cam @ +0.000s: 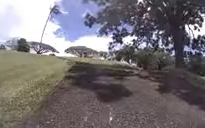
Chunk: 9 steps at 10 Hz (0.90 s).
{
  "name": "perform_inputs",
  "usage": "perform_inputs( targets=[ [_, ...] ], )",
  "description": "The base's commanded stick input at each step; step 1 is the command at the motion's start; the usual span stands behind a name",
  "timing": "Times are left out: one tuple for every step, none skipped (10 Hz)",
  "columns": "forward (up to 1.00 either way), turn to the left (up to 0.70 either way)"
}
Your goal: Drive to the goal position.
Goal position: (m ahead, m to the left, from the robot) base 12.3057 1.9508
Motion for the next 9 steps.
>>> perform_inputs(
  targets=[
    [0.70,0.00],
    [0.70,0.00],
    [0.70,0.00],
    [0.70,0.00],
    [0.70,0.00],
    [0.70,0.00],
    [0.70,0.00],
    [0.70,0.00],
    [0.70,0.00]
  ],
)
